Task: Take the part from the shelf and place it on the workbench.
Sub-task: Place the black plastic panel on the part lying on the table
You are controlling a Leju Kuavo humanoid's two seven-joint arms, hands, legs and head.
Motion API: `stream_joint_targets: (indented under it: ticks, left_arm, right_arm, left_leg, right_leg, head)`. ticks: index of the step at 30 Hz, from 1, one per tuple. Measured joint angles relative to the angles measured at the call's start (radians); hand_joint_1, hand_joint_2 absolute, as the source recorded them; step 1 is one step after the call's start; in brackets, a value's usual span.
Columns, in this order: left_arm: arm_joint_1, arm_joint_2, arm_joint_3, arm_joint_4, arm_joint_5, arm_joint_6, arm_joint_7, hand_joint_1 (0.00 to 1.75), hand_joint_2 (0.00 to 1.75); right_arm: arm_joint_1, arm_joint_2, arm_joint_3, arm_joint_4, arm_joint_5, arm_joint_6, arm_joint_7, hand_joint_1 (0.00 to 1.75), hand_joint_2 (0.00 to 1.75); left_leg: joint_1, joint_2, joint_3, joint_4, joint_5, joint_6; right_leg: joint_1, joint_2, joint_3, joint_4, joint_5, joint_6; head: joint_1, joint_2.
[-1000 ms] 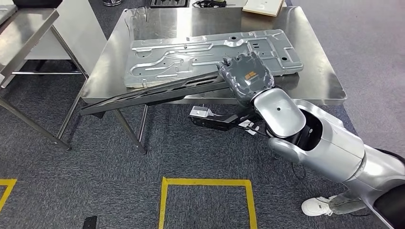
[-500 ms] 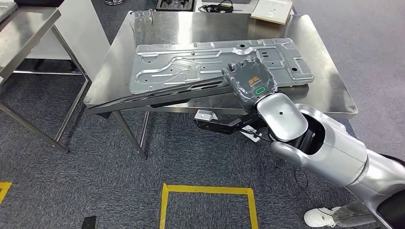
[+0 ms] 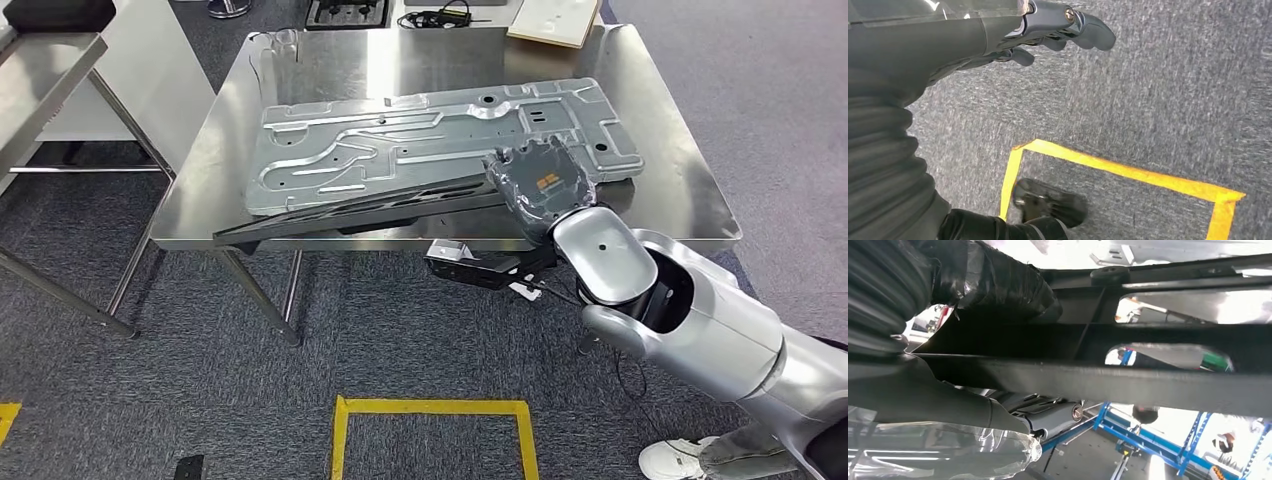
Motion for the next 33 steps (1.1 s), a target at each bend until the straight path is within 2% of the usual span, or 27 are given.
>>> stream_joint_targets:
  ticks: [1, 3, 4, 7, 9, 11, 12, 13, 14, 15, 17, 18, 22, 24, 26, 27, 28, 29, 31, 32, 33]
  left_arm:
    - [0.0, 0.001, 0.0, 0.0, 0.0, 0.0, -0.001, 0.0, 1.75]
    - [-0.002, 0.003, 0.0, 0.001, 0.0, 0.002, -0.001, 0.0, 1.75]
    - [-0.003, 0.003, 0.0, 0.001, 0.0, 0.002, -0.001, 0.0, 1.75]
    - [-0.002, 0.003, 0.0, 0.001, 0.0, 0.005, 0.0, 0.0, 1.75]
    - [-0.003, 0.003, 0.0, 0.001, -0.001, 0.006, 0.001, 0.0, 1.75]
    - [-0.006, 0.003, 0.0, 0.001, -0.003, 0.006, 0.001, 0.0, 1.75]
    - [-0.007, 0.003, 0.0, 0.001, -0.004, 0.006, 0.001, 0.0, 1.75]
    - [-0.007, 0.003, 0.0, 0.001, -0.005, 0.006, 0.001, 0.0, 1.75]
    - [-0.007, 0.003, 0.0, 0.001, -0.006, 0.006, 0.0, 0.0, 1.75]
    - [-0.007, 0.003, 0.0, 0.001, -0.007, 0.006, -0.001, 0.0, 1.75]
    - [-0.008, 0.003, 0.0, 0.001, -0.009, 0.006, -0.004, 0.0, 1.75]
    - [-0.009, 0.003, 0.0, 0.001, -0.01, 0.007, -0.005, 0.0, 1.75]
    - [-0.012, 0.004, -0.001, 0.001, -0.014, 0.008, -0.005, 0.0, 1.75]
    - [-0.013, 0.004, -0.001, 0.001, -0.015, 0.009, -0.002, 0.0, 1.75]
    - [-0.013, 0.004, -0.001, 0.001, -0.016, 0.009, 0.002, 0.0, 1.75]
    - [-0.011, 0.004, -0.002, 0.001, -0.017, 0.009, 0.003, 0.0, 1.75]
    - [-0.01, 0.004, -0.002, 0.001, -0.017, 0.009, 0.004, 0.0, 1.75]
    - [-0.009, 0.004, -0.002, 0.001, -0.017, 0.009, 0.004, 0.0, 1.75]
    - [-0.009, 0.004, -0.002, 0.001, -0.019, 0.009, 0.005, 0.0, 1.75]
    - [-0.009, 0.005, -0.003, 0.001, -0.02, 0.009, 0.005, 0.0, 1.75]
    - [-0.009, 0.005, -0.004, 0.001, -0.021, 0.009, 0.005, 0.0, 1.75]
  right_arm:
    - [0.001, -0.002, -0.002, 0.0, 0.0, 0.0, 0.0, 1.75, 1.75]
    - [0.002, -0.007, -0.006, 0.0, 0.0, -0.002, 0.0, 1.75, 1.75]
    - [0.004, -0.009, -0.007, 0.0, 0.0, -0.003, 0.0, 1.75, 1.75]
    - [0.011, -0.014, -0.011, -0.002, -0.001, -0.007, -0.002, 1.75, 1.75]
    - [0.014, -0.017, -0.014, -0.003, 0.001, -0.014, -0.01, 1.75, 1.75]
    - [0.021, -0.015, -0.014, -0.002, 0.009, -0.025, -0.026, 1.75, 1.75]
    - [0.026, -0.01, -0.012, 0.0, 0.017, -0.03, -0.037, 1.75, 1.75]
    - [0.028, -0.002, -0.009, 0.002, 0.028, -0.034, -0.051, 1.75, 1.75]
    - [0.029, 0.009, -0.005, 0.006, 0.04, -0.037, -0.066, 1.75, 1.75]
    - [0.027, 0.022, -0.001, 0.01, 0.053, -0.039, -0.08, 1.75, 1.75]
    - [0.019, 0.05, 0.007, 0.018, 0.075, -0.041, -0.105, 1.75, 1.75]
    - [0.016, 0.066, 0.012, 0.022, 0.084, -0.042, -0.115, 1.75, 1.75]
    - [0.003, 0.12, 0.027, 0.038, 0.111, -0.043, -0.144, 1.75, 1.75]
    - [-0.009, 0.144, 0.031, 0.051, 0.131, -0.039, -0.155, 1.75, 1.75]
    - [-0.018, 0.162, 0.037, 0.067, 0.16, -0.034, -0.163, 1.75, 1.75]
    - [-0.019, 0.167, 0.041, 0.074, 0.178, -0.031, -0.164, 1.75, 1.75]
    - [-0.021, 0.17, 0.043, 0.081, 0.198, -0.028, -0.165, 1.75, 1.75]
    - [-0.024, 0.172, 0.045, 0.086, 0.217, -0.025, -0.163, 1.75, 1.75]
    - [-0.041, 0.171, 0.046, 0.094, 0.255, -0.017, -0.156, 1.75, 1.75]
    - [-0.053, 0.169, 0.045, 0.098, 0.275, -0.013, -0.151, 1.75, 1.75]
    - [-0.066, 0.165, 0.045, 0.1, 0.293, -0.01, -0.145, 1.75, 1.75]
  left_leg:
    - [-0.003, 0.0, 0.022, -0.061, 0.029, 0.006]
    - [-0.009, 0.0, 0.05, -0.131, 0.048, 0.016]
    - [-0.012, 0.0, 0.053, -0.137, 0.042, 0.02]
    - [-0.005, 0.001, 0.068, -0.154, 0.053, 0.03]
    - [-0.003, 0.003, 0.078, -0.162, 0.055, 0.037]
    - [-0.004, 0.002, 0.08, -0.161, 0.051, 0.043]
    - [-0.004, 0.001, 0.081, -0.16, 0.049, 0.044]
    - [-0.003, 0.0, 0.082, -0.158, 0.046, 0.044]
    - [-0.003, -0.001, 0.083, -0.154, 0.042, 0.042]
    - [-0.003, -0.002, 0.084, -0.148, 0.036, 0.038]
    - [-0.007, -0.003, 0.079, -0.133, 0.024, 0.027]
    - [-0.008, -0.003, 0.076, -0.128, 0.02, 0.022]
    - [-0.005, -0.002, 0.071, -0.112, 0.005, 0.004]
    - [-0.002, -0.001, 0.035, -0.035, -0.036, -0.007]
    - [0.0, 0.0, -0.031, 0.087, -0.083, -0.014]
    - [0.001, 0.0, -0.057, 0.128, -0.089, -0.016]
    - [0.002, 0.0, -0.068, 0.137, -0.077, -0.016]
    - [0.002, 0.0, -0.06, 0.108, -0.047, -0.015]
    - [0.002, -0.001, -0.005, -0.021, 0.025, -0.009]
    - [0.0, -0.001, 0.022, -0.079, 0.045, -0.005]
    - [-0.002, -0.001, 0.04, -0.115, 0.053, 0.0]
  right_leg:
    - [0.001, 0.0, 0.005, 0.0, -0.003, 0.002]
    - [0.003, 0.001, 0.006, 0.0, -0.008, 0.01]
    - [0.003, 0.001, 0.006, -0.001, -0.009, 0.016]
    - [0.003, -0.001, 0.003, 0.015, -0.024, 0.033]
    - [0.003, -0.005, -0.035, 0.096, -0.069, 0.039]
    - [0.003, -0.006, -0.099, 0.216, -0.118, 0.042]
    - [0.001, -0.006, -0.121, 0.251, -0.123, 0.044]
    - [0.0, -0.006, -0.128, 0.255, -0.109, 0.044]
    - [-0.002, -0.007, -0.115, 0.22, -0.079, 0.044]
    - [-0.005, -0.007, -0.089, 0.159, -0.042, 0.044]
    - [-0.006, -0.007, -0.038, 0.054, -0.003, 0.039]
    - [-0.004, -0.007, -0.027, 0.03, -0.001, 0.035]
    - [-0.003, -0.008, -0.019, 0.019, -0.008, 0.014]
    - [-0.006, -0.009, -0.013, 0.015, -0.01, 0.004]
    - [-0.004, -0.01, -0.008, 0.016, -0.014, -0.002]
    - [-0.003, -0.01, -0.006, 0.016, -0.016, -0.003]
    - [-0.002, -0.01, -0.003, 0.016, -0.019, -0.004]
    - [-0.002, -0.01, 0.001, 0.016, -0.021, -0.003]
    - [-0.001, -0.009, 0.009, 0.016, -0.027, 0.0]
    - [0.0, -0.008, 0.011, 0.016, -0.029, 0.003]
    - [0.001, -0.007, 0.012, 0.014, -0.03, 0.008]
  head:
    - [0.0, 0.0]
    - [0.001, 0.0]
    - [0.001, 0.0]
    - [0.002, 0.0]
    - [0.003, 0.0]
    - [0.004, 0.0]
    - [0.003, 0.0]
    - [0.004, 0.0]
    - [0.004, 0.0]
    - [0.004, 0.0]
    - [0.003, 0.0]
    - [0.003, 0.0]
    - [0.0, 0.0]
    - [-0.006, 0.0]
    - [-0.008, 0.0]
    - [-0.008, 0.0]
    - [-0.008, 0.0]
    - [-0.008, 0.0]
    - [-0.008, 0.0]
    - [-0.008, 0.0]
    - [-0.008, 0.0]
